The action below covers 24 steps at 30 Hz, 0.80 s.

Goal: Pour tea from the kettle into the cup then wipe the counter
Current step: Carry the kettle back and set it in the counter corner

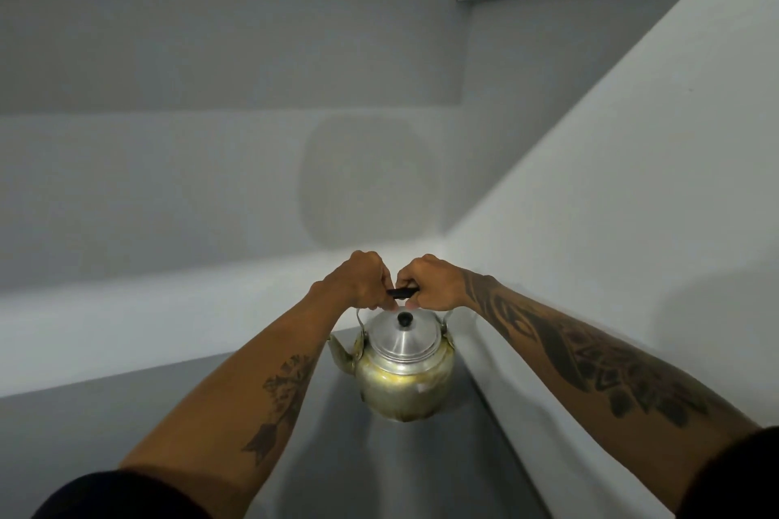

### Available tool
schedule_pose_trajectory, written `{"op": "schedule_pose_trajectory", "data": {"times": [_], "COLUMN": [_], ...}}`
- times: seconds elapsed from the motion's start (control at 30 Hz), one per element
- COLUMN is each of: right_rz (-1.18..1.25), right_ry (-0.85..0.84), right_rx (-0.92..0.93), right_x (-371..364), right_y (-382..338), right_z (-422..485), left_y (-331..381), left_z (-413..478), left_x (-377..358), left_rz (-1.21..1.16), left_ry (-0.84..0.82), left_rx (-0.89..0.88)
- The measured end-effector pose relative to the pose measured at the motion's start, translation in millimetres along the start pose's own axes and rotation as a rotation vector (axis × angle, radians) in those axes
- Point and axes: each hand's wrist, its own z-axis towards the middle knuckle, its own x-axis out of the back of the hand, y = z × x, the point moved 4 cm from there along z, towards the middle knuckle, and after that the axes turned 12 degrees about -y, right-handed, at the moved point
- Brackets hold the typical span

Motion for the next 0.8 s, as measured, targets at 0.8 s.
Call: {"op": "schedule_pose_trajectory", "data": {"times": [0.8], "right_rz": [0.092], "right_ry": [-0.075], "right_rx": [-0.134], "right_x": [-8], "right_y": [114], "right_z": [83], "left_y": [-10], "left_z": [132], "left_x": [-25], "left_rz": [-0.041], "left_ry": [0.080], "left_rx": [0.062]}}
